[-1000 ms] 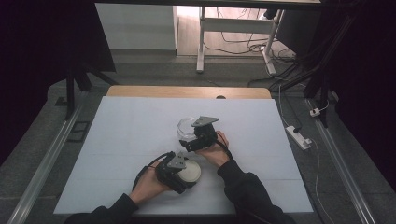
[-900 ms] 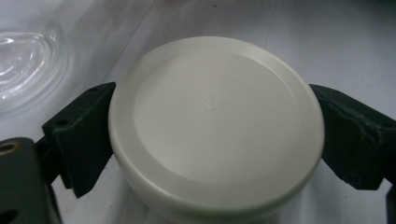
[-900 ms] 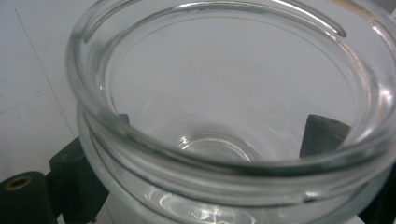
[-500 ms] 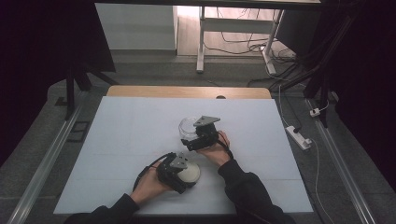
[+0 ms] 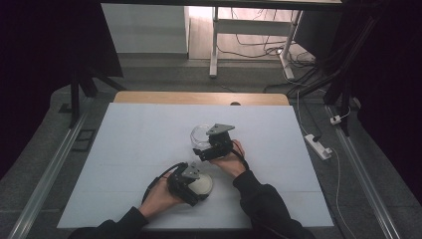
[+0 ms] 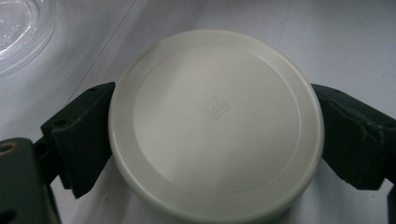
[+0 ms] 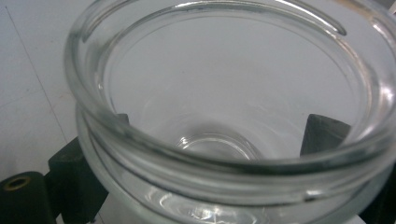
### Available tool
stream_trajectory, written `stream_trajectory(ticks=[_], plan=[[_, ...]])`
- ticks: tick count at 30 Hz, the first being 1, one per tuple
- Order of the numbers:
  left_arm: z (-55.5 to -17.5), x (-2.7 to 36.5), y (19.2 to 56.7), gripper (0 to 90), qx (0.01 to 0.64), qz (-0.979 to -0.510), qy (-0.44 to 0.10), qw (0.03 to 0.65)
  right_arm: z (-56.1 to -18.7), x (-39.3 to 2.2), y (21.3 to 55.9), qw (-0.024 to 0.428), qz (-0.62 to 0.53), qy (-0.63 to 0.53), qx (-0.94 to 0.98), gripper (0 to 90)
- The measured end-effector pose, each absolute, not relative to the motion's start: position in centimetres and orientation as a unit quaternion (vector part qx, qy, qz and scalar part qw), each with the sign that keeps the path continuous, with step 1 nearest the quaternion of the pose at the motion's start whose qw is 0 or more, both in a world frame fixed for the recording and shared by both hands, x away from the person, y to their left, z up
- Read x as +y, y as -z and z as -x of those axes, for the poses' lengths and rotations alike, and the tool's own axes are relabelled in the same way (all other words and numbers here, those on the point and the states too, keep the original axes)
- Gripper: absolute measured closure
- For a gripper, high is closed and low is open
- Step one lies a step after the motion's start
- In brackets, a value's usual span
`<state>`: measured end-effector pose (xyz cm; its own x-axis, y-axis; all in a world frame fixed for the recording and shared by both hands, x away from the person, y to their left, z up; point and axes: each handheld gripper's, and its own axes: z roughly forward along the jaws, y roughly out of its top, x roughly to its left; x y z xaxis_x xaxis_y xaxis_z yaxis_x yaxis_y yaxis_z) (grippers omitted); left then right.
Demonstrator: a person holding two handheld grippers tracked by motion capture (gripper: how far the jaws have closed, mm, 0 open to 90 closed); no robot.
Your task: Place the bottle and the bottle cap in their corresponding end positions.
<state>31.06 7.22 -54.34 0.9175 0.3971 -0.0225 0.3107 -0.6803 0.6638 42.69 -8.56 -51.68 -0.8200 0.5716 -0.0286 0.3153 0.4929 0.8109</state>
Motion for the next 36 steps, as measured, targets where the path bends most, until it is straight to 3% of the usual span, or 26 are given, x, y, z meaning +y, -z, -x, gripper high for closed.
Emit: stream_trajectory(ticks=[20, 36], plan=[[-31.1, 7.4, 54.3, 3.0, 0.197, -0.913, -0.054, 0.353, -42.6, -8.5, 51.6, 0.147, -0.267, -0.428, 0.851, 5.8], [-31.0, 9.4, 52.9, 0.0, 0.218, -0.885, -0.04, 0.409, -42.0, -9.3, 50.3, 0.144, -0.268, -0.451, 0.839, 0.0]])
